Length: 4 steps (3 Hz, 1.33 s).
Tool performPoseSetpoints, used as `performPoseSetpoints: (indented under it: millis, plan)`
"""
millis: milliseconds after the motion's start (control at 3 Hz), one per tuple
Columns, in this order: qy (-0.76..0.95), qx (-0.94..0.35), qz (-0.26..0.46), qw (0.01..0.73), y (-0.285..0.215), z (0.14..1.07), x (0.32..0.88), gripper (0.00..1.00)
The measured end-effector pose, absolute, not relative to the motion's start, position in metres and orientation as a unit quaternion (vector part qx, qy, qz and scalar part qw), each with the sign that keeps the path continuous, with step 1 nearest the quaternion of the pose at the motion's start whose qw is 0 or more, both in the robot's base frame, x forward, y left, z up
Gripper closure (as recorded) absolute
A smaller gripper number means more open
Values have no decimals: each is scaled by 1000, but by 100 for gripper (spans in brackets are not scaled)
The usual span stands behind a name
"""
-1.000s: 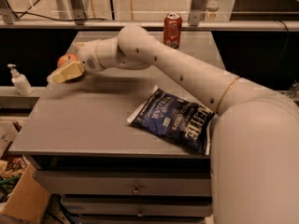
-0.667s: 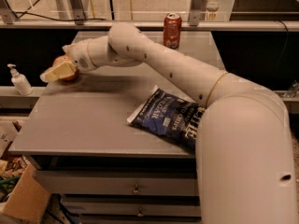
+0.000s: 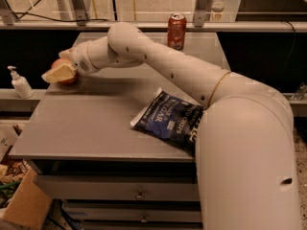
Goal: Pick apple
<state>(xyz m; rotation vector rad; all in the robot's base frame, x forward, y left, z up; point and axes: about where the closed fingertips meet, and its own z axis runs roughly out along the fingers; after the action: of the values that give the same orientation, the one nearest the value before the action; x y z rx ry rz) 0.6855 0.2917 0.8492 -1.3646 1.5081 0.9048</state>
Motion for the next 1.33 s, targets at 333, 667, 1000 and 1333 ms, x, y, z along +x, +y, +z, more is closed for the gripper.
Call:
performPoseSetpoints:
  millis: [333,667,1000,1333]
  plan:
    - [608,-550,364,442,292,852,686,87]
    - [608,-550,364,442,291,852,686,100]
    - [610,-543,339,467,254,885,699,100]
    - [616,-522,312,501,199,927,709,100]
